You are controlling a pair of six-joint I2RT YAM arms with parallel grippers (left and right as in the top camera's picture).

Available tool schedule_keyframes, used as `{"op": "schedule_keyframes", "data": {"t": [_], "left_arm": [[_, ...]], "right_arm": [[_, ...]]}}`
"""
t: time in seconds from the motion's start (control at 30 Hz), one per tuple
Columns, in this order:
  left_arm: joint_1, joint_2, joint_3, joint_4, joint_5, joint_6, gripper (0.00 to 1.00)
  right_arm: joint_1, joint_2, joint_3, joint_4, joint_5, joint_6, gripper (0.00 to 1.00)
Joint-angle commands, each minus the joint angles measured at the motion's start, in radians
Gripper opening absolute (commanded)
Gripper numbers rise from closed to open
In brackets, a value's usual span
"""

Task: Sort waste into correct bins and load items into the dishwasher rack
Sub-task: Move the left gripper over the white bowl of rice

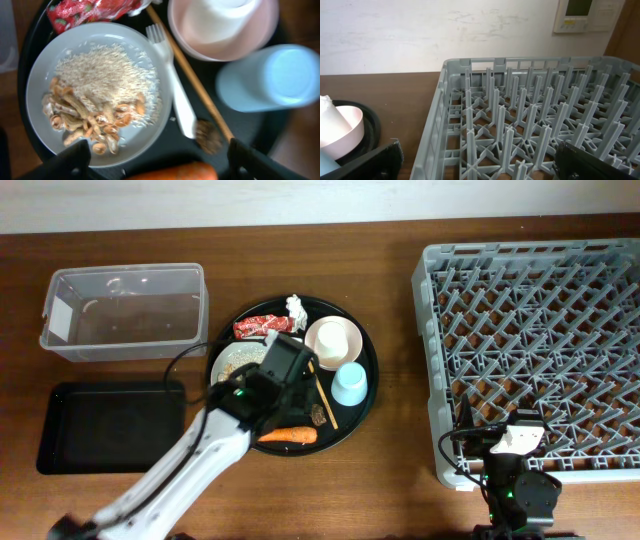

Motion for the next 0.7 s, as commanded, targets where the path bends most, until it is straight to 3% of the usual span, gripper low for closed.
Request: {"op": "schedule_keyframes", "data": {"t": [0.0,0.1,0.33,0.67], "left_arm": [[-0.004,0.112,0.014,0.031,-0.088,0.035,0.70],[-0.004,0.183,0.014,0.050,-0.084,0.035,0.70],[-0.004,0.278,0.014,0.127,-0.092,0.036,0.58],[-0.004,0.343,0.014,0.134,-0.089,0.036,0.54]], "right_arm": [[-0.006,-0.006,-0.008,-0.003,0.009,0.001,0.99],[-0.006,-0.006,-0.008,-0.003,0.008,0.001,0.98],[-0.006,-0.006,-0.008,-0.003,0.008,0.001,0.99],[-0.006,-0.006,-0.008,-0.003,0.009,0.001,0.99]]}}
